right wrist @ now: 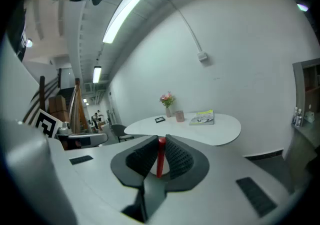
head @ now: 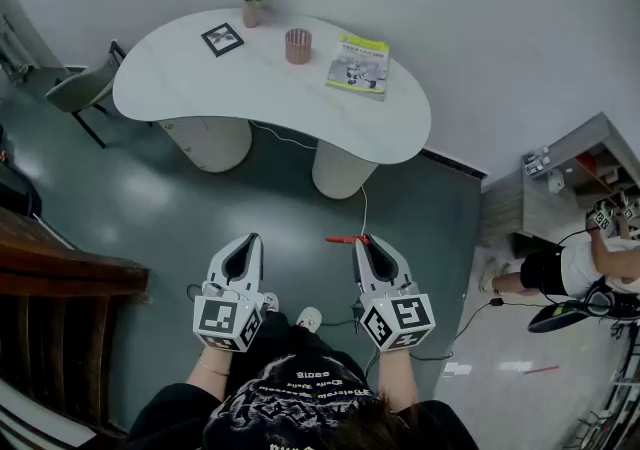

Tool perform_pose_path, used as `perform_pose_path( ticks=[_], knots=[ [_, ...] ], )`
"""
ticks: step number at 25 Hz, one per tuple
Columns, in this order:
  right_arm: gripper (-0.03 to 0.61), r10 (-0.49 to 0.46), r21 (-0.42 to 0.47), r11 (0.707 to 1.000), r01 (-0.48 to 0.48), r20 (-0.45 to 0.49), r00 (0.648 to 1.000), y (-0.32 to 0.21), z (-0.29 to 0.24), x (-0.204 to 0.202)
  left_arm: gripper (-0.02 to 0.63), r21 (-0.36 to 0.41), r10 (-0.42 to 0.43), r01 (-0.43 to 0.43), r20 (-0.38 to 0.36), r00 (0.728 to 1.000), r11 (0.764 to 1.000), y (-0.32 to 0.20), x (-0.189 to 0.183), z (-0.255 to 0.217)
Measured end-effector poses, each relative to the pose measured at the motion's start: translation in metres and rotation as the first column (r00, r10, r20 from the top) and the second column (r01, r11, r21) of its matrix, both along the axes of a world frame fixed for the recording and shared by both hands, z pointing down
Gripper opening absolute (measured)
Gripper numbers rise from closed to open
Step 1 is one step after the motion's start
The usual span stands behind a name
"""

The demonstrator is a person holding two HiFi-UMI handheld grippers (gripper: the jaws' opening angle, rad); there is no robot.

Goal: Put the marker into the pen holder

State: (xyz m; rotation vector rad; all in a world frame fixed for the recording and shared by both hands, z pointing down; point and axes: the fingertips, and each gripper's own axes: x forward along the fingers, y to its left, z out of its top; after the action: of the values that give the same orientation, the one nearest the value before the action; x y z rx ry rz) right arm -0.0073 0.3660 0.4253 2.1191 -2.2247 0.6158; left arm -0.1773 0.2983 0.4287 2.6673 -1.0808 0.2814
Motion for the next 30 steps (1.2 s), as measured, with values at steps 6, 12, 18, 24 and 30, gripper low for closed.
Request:
perform_pose_path(
  ticks=[6,12,18,24,30],
  knots=[
    [0.067,-0.051,-0.009,0.999,0.051,-0.034,0.998,0.039,-0.003,-0.042,0.023,-0.028,0.018,-0.020,-0.050,0.999,0.999,0.044,-0.018,-0.008],
    [0.067,-0.071,0.047,0.996,0.075,-0.081,0.994,0.050,-0.022,-0.051,0.025,-0.001,-0.020,0.020,-0.074,0.997,1.000,0.067,-0.028,-0.016],
    [0.069,-0.077,0.050,0.995,0.081,-0.075,0.994,0.049,-0.021,-0.055,0.025,0.010,-0.030,0.031,-0.072,0.997,0.999,0.069,-0.032,-0.014],
    [0.069,-0.047,0.076,0.996,0.054,-0.095,0.994,0.023,-0.021,-0.042,0.025,0.013,-0.024,0.025,-0.076,0.997,1.000,0.036,-0.025,0.001],
    [0.069,-0.022,0.081,0.996,0.030,-0.104,0.994,-0.038,-0.020,-0.031,0.025,0.035,0.014,-0.011,-0.079,0.997,0.999,-0.027,-0.010,0.000]
  ],
)
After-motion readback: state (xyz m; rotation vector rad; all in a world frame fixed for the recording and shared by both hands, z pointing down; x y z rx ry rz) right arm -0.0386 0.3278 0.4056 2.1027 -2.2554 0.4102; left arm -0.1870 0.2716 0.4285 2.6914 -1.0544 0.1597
